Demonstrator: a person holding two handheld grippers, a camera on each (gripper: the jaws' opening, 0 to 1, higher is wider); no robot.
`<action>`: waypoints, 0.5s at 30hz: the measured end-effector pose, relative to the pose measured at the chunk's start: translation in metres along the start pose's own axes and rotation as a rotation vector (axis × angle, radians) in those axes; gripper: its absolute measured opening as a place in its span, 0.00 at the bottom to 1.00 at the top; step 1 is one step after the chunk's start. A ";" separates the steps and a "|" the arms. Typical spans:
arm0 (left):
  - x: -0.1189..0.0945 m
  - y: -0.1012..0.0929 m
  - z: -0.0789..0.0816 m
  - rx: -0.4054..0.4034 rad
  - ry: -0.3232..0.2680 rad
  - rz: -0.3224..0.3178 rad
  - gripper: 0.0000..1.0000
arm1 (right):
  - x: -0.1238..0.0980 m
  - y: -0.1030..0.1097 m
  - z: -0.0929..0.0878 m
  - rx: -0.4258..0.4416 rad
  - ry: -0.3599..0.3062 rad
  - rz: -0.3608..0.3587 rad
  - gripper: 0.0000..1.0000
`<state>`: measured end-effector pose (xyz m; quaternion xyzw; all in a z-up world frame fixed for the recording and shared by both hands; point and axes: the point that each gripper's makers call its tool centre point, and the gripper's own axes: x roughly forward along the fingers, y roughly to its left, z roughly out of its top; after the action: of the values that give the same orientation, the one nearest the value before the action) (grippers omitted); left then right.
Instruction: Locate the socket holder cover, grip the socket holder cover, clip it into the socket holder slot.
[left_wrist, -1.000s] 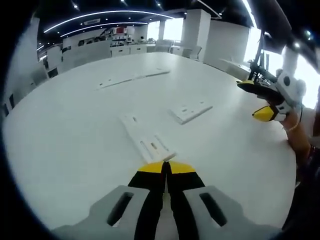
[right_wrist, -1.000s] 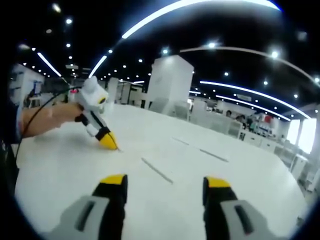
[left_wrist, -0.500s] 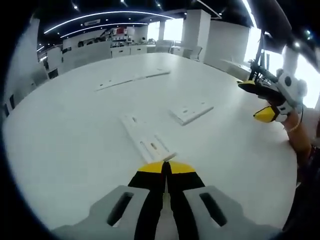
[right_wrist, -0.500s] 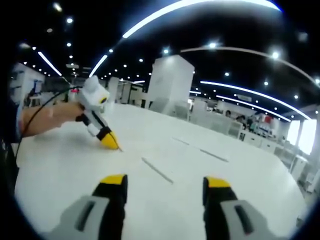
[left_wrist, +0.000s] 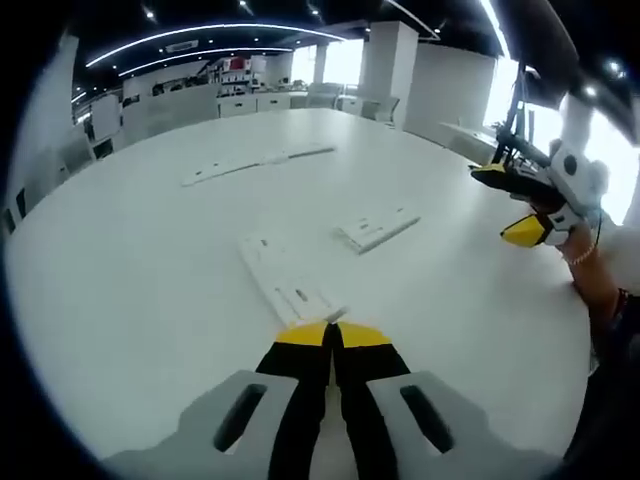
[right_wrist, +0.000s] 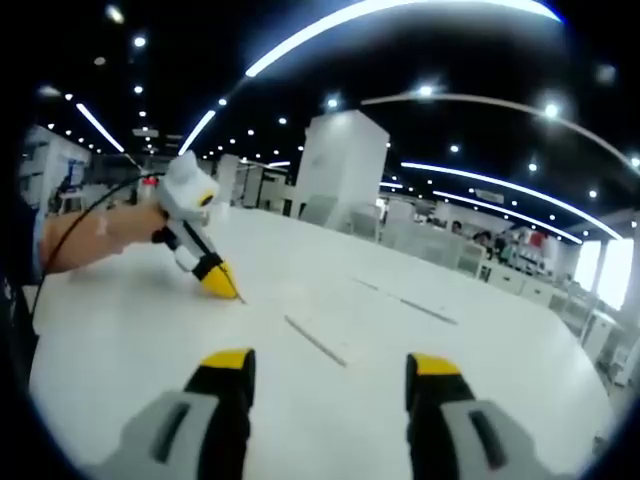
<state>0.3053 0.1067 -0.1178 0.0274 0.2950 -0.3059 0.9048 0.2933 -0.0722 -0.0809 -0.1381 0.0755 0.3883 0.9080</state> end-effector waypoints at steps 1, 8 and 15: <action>-0.003 -0.004 0.006 0.006 -0.025 -0.020 0.08 | 0.000 0.000 0.000 0.001 -0.002 0.002 0.61; -0.028 -0.027 0.035 0.065 -0.184 -0.107 0.18 | -0.005 0.001 0.008 0.006 -0.037 0.010 0.62; -0.057 -0.033 0.045 0.090 -0.327 -0.151 0.24 | -0.010 0.006 0.022 0.001 -0.102 0.039 0.62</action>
<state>0.2732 0.1003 -0.0447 -0.0043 0.1310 -0.3862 0.9131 0.2830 -0.0683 -0.0590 -0.1161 0.0322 0.4125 0.9029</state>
